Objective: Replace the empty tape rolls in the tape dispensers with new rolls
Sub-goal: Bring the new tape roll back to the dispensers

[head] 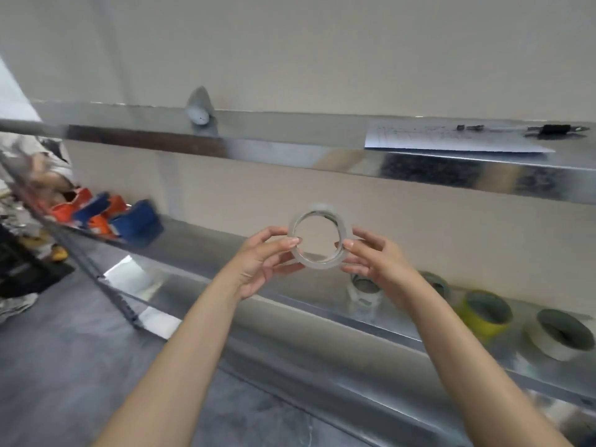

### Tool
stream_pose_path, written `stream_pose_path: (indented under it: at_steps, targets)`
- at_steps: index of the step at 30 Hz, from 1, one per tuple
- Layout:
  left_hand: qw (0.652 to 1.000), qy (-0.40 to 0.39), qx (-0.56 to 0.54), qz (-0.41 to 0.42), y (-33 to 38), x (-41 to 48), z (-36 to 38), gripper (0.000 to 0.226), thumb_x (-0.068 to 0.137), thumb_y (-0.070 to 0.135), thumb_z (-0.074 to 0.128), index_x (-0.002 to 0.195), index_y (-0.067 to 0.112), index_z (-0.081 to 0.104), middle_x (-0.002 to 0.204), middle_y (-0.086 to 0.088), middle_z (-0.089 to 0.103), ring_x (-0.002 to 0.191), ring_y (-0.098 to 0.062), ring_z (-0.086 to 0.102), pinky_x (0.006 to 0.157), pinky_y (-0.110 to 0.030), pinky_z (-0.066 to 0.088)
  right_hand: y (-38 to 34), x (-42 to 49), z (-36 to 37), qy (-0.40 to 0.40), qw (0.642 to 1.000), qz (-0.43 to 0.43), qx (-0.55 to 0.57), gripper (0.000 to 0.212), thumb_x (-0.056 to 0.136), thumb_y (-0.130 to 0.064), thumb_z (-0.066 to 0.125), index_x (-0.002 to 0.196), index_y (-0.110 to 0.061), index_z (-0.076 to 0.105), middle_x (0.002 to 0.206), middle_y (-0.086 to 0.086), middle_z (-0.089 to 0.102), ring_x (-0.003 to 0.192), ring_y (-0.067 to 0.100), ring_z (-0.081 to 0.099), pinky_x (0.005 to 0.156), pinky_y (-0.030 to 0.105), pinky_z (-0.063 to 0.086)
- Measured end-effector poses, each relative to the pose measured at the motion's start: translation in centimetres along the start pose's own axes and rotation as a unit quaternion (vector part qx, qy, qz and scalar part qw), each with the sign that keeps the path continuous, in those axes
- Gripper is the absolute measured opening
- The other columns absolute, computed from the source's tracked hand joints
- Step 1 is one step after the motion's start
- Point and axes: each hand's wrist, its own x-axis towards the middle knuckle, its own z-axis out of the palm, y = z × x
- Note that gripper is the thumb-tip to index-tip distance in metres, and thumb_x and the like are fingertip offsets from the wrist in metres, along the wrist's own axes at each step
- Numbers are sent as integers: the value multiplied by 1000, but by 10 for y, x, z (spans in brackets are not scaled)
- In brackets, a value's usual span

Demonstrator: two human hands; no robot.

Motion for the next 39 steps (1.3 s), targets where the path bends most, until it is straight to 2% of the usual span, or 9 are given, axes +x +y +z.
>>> stream_pose_path:
  at_steps: [3,7,10,14,18,23,27,33,39]
  targets:
    - [998,57,0,18,15,-34,-33,34,70,4,74,98,13,55,93,-9,71,79,-22,70,71,-41,58,8,12,42,-59,998,16,1,29,87,-6,65,115,-9,58,98,9,63,66,12,67,74,33,59]
    - [990,131,12,42,38,-79,-71,43,70,8,69,111,5,57,102,-13,68,86,-25,69,78,-43,58,19,26,102,-132,991,23,-18,42,86,-11,68,125,-2,56,103,11,65,73,15,68,74,33,59]
    - [982,179,10,52,55,-107,-101,45,69,9,71,111,5,58,102,-13,68,93,-28,67,81,-44,57,29,35,146,-178,983,32,-17,41,86,-11,67,125,-3,57,100,9,64,71,15,66,71,31,59]
    - [970,234,8,65,68,-140,-140,44,72,8,70,114,6,57,101,-12,69,96,-29,67,86,-47,55,38,41,201,-244,969,32,-19,25,86,-12,67,111,-13,66,87,0,69,68,13,66,70,30,57]
    - [958,278,-2,78,79,-170,-179,40,79,5,67,118,3,57,95,-10,72,93,-27,69,81,-43,57,49,41,255,-286,957,30,-37,31,84,-19,72,114,-13,67,91,3,70,75,17,66,76,36,54]
    - [950,301,-9,87,94,-191,-221,57,69,9,72,123,0,55,106,-15,69,100,-31,67,82,-44,56,54,42,309,-305,950,29,-53,48,69,-33,77,114,-17,68,93,1,72,80,17,67,85,41,55]
    - [945,309,-24,102,107,-201,-253,61,64,11,77,121,2,56,108,-15,67,99,-30,67,82,-44,56,56,48,349,-317,947,23,-53,54,61,-38,77,110,-19,69,92,0,72,78,15,68,79,37,54]
    - [941,322,-10,107,128,-230,-314,52,64,13,76,113,6,61,110,-15,68,100,-30,66,82,-42,56,74,56,419,-329,942,17,-61,43,78,-28,74,119,-18,66,107,8,71,91,23,70,79,34,56]
    - [936,327,-15,127,147,-270,-371,39,67,10,76,103,9,64,98,-10,71,88,-24,70,75,-38,57,95,54,496,-341,938,28,-62,50,82,-24,73,129,-12,58,109,6,71,93,21,72,81,35,58]
